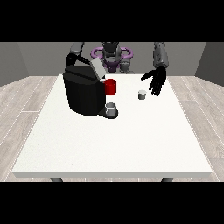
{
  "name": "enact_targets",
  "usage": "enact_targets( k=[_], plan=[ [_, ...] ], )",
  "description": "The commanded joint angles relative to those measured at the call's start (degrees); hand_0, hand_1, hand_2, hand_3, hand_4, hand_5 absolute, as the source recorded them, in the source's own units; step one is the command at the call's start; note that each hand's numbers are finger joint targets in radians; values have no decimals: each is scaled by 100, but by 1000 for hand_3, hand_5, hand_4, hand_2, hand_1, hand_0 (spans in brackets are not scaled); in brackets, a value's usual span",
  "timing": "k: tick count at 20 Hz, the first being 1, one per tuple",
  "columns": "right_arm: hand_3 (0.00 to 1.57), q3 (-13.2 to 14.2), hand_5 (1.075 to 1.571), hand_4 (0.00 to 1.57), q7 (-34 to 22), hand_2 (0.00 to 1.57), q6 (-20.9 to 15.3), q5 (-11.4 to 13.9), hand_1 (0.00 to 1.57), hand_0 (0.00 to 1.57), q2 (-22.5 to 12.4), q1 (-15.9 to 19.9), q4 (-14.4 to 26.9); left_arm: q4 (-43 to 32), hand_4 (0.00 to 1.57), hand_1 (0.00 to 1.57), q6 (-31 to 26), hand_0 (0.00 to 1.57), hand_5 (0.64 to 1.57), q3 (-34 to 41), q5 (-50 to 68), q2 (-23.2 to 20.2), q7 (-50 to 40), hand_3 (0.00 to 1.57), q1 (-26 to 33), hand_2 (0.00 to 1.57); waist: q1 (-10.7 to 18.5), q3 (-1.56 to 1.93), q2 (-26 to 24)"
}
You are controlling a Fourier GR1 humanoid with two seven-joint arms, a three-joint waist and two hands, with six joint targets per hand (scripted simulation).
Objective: Insert the coffee pod into the coffee machine and close the lid
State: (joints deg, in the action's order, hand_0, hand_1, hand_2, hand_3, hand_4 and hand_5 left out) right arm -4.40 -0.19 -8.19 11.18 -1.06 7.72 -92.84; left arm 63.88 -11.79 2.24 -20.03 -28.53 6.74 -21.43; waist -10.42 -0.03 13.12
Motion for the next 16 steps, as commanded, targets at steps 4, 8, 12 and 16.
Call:
enact_targets(
  k=[4, 8, 12, 16],
  plan=[
    [0, 10, 1571, 0, -588, 0, 122, 95, 0, 0, -109, 430, 55, -996, 0, 0, 578, 0, 1571, -213, -785, 264, 165, 0, -549, 291, -83, -1, 211],
    [0, 148, 1571, 0, -312, 0, 16, -212, 0, 0, 100, 437, 572, -1103, 0, 760, 848, 760, 1571, -305, -1118, 378, 273, 622, -774, 877, 109, 1, 94],
    [0, -57, 1571, 0, 93, 0, -138, -124, 0, 0, 101, 250, 891, -1211, 384, 888, 1307, 888, 1571, -475, -1557, 475, 383, 816, -924, 963, 68, 2, 185],
    [0, 201, 1571, 0, -213, 0, -356, -41, 0, 0, 101, 984, 1360, -1227, 429, 941, 1175, 941, 1571, -902, -2104, 454, 152, 871, -1203, 1039, 394, 5, 249]
  ],
)
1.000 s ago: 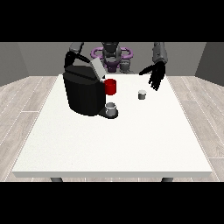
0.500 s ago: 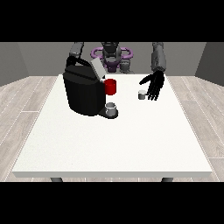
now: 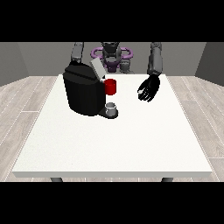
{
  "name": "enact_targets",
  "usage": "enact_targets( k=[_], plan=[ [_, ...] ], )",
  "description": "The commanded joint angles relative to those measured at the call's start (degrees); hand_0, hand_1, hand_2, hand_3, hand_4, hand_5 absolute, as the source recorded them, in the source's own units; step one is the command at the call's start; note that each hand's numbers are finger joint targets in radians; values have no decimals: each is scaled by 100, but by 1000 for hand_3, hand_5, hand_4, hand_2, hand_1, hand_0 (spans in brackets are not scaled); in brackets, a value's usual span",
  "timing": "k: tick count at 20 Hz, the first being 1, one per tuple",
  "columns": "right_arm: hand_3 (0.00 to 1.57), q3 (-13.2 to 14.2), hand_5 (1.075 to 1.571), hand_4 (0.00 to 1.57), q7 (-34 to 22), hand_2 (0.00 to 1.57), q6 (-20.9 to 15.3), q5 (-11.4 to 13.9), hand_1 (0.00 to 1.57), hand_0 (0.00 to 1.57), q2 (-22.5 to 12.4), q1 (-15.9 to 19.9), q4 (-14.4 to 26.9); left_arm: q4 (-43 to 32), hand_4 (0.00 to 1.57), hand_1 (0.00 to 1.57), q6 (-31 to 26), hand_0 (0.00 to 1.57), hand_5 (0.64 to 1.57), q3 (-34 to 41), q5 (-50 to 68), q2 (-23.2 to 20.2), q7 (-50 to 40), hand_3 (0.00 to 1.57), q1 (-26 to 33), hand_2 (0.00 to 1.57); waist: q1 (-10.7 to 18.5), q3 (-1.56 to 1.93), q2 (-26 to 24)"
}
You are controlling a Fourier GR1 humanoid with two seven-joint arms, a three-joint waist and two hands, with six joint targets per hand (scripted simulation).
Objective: Insert the coffee pod into the coffee machine and close the lid
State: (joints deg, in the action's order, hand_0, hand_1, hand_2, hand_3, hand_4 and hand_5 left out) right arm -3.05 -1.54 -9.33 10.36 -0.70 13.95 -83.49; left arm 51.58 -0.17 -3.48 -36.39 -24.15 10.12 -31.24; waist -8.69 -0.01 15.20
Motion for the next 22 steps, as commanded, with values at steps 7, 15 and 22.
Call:
enact_targets(
  k=[7, 15, 22],
  plan=[
    [0, -333, 1571, 0, 83, 0, -283, 71, 0, 0, 65, -100, 389, -712, 284, 877, 100, 877, 1571, -658, -1115, 64, -42, 820, -21, 1003, 71, 1, -117],
    [0, 181, 1571, 0, 480, 0, 59, -261, 0, 0, 65, 77, 1171, -1045, 411, 909, -466, 909, 1571, -524, -1318, 220, -111, 956, -539, 1050, 180, 2, -369],
    [0, 315, 1571, 0, 295, 0, -360, 97, 0, 0, -35, -115, 1322, -893, 494, 1420, -638, 1420, 1571, -180, -824, 505, 401, 1332, -617, 1402, 382, 1, -864]
  ],
)
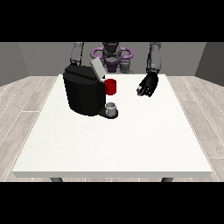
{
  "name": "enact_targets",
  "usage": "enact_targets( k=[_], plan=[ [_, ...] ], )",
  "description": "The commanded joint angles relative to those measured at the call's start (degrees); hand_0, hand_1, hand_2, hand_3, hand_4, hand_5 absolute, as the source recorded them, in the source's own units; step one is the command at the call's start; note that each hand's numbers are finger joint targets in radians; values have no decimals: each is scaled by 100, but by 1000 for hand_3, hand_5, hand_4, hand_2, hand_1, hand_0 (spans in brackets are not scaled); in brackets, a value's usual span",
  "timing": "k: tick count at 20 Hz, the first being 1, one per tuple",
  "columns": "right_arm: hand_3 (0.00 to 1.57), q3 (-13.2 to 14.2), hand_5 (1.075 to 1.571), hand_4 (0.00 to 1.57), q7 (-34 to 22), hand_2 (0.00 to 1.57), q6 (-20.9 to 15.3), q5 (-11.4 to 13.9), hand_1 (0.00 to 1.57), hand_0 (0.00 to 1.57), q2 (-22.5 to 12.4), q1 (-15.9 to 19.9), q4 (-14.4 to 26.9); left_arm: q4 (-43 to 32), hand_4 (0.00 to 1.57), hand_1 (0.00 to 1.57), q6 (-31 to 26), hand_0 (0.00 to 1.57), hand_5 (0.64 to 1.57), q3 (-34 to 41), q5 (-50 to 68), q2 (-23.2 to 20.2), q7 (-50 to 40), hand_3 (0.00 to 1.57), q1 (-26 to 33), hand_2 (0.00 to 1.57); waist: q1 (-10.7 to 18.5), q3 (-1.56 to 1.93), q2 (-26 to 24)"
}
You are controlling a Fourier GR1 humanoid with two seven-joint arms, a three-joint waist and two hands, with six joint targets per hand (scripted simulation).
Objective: Insert the coffee pod into the coffee machine and close the lid
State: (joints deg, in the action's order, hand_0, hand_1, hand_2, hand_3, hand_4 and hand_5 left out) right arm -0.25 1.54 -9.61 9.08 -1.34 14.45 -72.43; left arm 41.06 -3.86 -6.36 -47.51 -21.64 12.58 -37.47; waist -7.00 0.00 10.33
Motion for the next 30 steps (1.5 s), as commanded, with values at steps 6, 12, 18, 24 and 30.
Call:
enact_targets(
  k=[6, 12, 18, 24, 30],
  plan=[
    [0, -46, 1571, 0, -42, 0, -344, 340, 0, 0, 68, -134, 486, 158, 515, 1413, -812, 1413, 1571, 231, 328, 295, -17, 1314, -405, 1400, 134, 1, -520],
    [0, 244, 1571, 0, 332, 0, -326, 206, 0, 0, -103, 81, 1037, 554, 557, 1424, -1539, 1424, 1571, 205, 374, 265, -50, 1341, -900, 1404, 271, 2, -522],
    [0, 159, 1571, 0, 326, 0, -46, 146, 0, 0, -171, 121, 864, 596, 557, 1424, -1821, 1424, 1571, 403, 379, 265, -371, 1341, -1222, 1404, 48, 1, -639],
    [0, -143, 1571, 0, 11, 0, 40, 102, 0, 0, 44, 125, 274, 318, 511, 985, -1810, 985, 1571, 874, 614, 260, -616, 1371, -1622, 1204, -458, -1, -575],
    [0, -162, 1571, 0, 121, 0, -48, 146, 0, 0, 72, 325, 263, 199, 488, 1268, -2363, 1268, 1571, 1251, 847, 20, -1275, 1269, -2645, 1295, -655, 1, -467]
  ],
)
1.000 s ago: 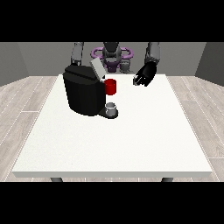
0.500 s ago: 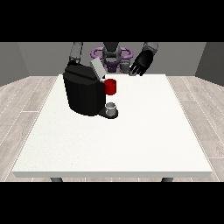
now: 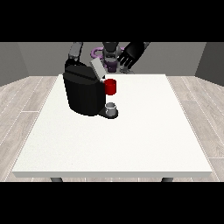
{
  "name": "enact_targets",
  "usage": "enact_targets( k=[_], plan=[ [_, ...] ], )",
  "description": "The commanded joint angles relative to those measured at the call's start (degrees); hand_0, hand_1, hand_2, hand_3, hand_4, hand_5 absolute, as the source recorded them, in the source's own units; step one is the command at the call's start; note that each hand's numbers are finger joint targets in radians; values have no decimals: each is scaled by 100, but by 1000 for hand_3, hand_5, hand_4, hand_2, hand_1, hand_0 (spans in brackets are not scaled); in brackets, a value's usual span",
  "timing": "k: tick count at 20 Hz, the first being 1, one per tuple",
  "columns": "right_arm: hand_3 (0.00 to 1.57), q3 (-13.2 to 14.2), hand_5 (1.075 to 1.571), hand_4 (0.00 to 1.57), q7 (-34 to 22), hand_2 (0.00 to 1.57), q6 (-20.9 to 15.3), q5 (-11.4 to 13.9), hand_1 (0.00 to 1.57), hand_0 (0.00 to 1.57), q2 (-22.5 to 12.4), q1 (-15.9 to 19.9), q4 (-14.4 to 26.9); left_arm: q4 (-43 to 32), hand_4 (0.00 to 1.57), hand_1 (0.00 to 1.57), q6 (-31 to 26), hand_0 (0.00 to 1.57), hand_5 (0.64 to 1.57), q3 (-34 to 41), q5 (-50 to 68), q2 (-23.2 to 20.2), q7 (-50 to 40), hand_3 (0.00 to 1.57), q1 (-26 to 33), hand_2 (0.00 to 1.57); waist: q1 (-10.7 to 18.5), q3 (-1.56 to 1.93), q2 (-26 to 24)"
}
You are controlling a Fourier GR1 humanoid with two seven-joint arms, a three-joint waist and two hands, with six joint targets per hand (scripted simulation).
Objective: Insert the coffee pod into the coffee machine and close the lid
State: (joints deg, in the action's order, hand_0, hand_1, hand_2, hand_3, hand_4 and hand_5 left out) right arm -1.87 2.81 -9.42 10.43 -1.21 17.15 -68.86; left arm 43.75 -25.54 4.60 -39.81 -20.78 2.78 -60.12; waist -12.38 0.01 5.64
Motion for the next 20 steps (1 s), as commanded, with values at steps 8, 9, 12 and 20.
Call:
enact_targets(
  k=[8, 9, 12, 20],
  plan=[
    [0, 229, 1571, 0, -288, 0, 85, -52, 0, 0, -271, 529, -442, -211, 475, 1222, 119, 1222, 1571, 193, -123, -348, -95, 1238, -738, 1288, -400, 0, 635],
    [0, 132, 1571, 37, -511, 0, -42, 51, 0, 0, -174, 653, -630, -325, 478, 1225, 193, 1225, 1571, 242, -86, -247, -112, 1233, -721, 1284, -491, -1, 630],
    [0, 157, 1571, 263, -496, 0, 94, -36, 0, 0, -262, 454, -789, -417, 478, 1290, 113, 1290, 1571, 230, -130, -406, 29, 1261, -646, 1319, -564, -2, 560],
    [0, 478, 1571, 147, -451, 0, 50, -199, 0, 0, -365, 862, -680, -509, 472, 1186, 239, 1186, 1571, 214, -215, -369, 85, 1227, -952, 1256, -549, 0, 1098]
  ],
)
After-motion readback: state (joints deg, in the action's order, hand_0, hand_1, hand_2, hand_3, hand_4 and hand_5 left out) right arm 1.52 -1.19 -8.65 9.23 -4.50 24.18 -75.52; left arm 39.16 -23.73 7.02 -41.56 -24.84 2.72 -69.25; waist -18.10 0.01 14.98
